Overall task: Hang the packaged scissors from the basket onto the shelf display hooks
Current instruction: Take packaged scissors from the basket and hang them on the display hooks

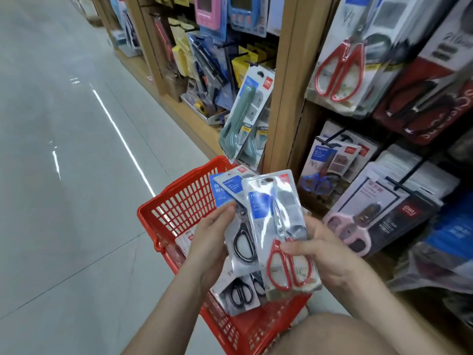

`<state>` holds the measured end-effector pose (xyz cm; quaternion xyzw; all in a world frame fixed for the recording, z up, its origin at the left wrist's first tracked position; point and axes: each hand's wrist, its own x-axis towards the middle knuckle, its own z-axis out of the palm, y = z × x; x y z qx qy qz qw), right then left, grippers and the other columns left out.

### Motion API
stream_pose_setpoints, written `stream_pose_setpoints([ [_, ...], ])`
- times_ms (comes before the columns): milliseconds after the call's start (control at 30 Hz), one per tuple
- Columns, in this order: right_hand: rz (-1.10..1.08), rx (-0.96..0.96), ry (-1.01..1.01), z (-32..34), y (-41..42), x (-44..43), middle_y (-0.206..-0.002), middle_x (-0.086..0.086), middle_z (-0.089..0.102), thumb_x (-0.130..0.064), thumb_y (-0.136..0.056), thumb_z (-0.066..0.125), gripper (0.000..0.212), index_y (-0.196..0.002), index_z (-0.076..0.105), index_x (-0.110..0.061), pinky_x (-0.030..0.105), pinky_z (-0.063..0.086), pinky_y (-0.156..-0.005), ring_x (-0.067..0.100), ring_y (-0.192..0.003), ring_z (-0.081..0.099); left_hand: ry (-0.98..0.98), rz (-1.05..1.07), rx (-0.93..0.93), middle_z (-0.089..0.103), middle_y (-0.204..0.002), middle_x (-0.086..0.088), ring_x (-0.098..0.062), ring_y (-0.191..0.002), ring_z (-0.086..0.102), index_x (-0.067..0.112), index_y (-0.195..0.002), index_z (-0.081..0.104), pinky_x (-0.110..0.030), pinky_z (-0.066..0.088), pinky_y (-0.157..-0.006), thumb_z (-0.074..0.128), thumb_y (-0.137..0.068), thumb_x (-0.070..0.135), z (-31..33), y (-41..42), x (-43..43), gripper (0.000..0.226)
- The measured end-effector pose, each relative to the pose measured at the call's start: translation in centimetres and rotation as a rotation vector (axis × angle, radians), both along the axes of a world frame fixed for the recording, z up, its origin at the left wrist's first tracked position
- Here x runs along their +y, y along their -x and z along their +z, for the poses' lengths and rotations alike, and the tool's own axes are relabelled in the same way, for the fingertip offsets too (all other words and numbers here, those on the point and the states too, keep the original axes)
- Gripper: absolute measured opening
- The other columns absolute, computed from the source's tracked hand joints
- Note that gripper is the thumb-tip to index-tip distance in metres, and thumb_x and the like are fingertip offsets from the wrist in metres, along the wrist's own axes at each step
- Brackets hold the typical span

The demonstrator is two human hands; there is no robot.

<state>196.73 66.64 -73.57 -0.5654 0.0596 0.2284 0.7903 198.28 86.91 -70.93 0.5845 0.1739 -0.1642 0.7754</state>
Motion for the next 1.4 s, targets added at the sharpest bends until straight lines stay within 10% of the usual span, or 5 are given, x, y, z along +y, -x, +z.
stream_pose_setpoints([
  [267, 0.225, -0.226, 0.474, 7.2, 1.7, -0.8, -0.096, -0.002, 0.078, 0.009, -0.079, 0.074, 0.040, -0.107, 0.065, -0.018, 0.026, 0.059, -0.079, 0.013, -0.088, 0.074, 0.094, 0.175, 0.030, 0.071, -0.083, -0.013, -0.015, -0.054, 0.070, 0.002, -0.098, 0.066, -0.023, 0.053, -0.045, 0.070, -0.088, 0.004, 4.9, -1.5, -2.4, 0.011],
  [533, -0.252, -0.415, 0.373, 12.3, 7.7, -6.8, -0.082, 0.009, 0.076, -0.005, -0.068, 0.073, 0.023, -0.091, 0.075, -0.011, 0.018, 0.054, -0.059, 0.010, -0.065, 0.069, -0.316, 0.396, -0.460, 0.056, -0.054, 0.013, -0.013, -0.059, 0.052, 0.027, -0.062, 0.069, -0.033, 0.048, -0.070, 0.075, -0.087, 0.023, 11.1, -0.3, 0.2, 0.026],
  [767, -0.494, -0.455, -0.053, 19.9, 11.9, -5.7, -0.085, 0.013, 0.076, -0.041, -0.026, 0.099, 0.086, -0.102, 0.075, -0.010, 0.034, 0.059, -0.057, 0.023, -0.068, 0.073, -0.263, 0.164, -0.726, 0.053, -0.058, 0.014, -0.012, -0.068, 0.050, 0.027, -0.063, 0.068, -0.036, 0.046, -0.075, 0.074, -0.087, 0.019, 18.6, 6.7, -3.8, 0.026],
  [967, -0.569, -0.531, 0.073, 24.2, 17.6, -5.6, -0.099, 0.016, 0.076, -0.023, -0.075, 0.080, 0.023, -0.096, 0.078, -0.014, 0.032, 0.060, -0.070, 0.027, -0.085, 0.074, -0.150, -0.097, -0.840, 0.073, -0.074, -0.007, -0.013, -0.069, 0.064, 0.018, -0.071, 0.071, -0.034, 0.054, -0.073, 0.076, -0.084, 0.018, 21.9, 12.6, -8.9, 0.014],
  [1400, -1.179, -0.611, 0.110, 21.8, 32.4, -14.1, -0.112, 0.014, 0.074, -0.051, -0.033, 0.096, 0.082, -0.107, 0.075, -0.020, 0.043, 0.058, -0.089, 0.032, -0.103, 0.071, -0.260, -0.388, -1.025, 0.067, -0.097, 0.033, 0.010, -0.095, 0.062, 0.043, -0.089, 0.070, -0.021, 0.048, -0.089, 0.080, -0.079, 0.009, 21.3, 19.2, -20.0, 0.037],
])
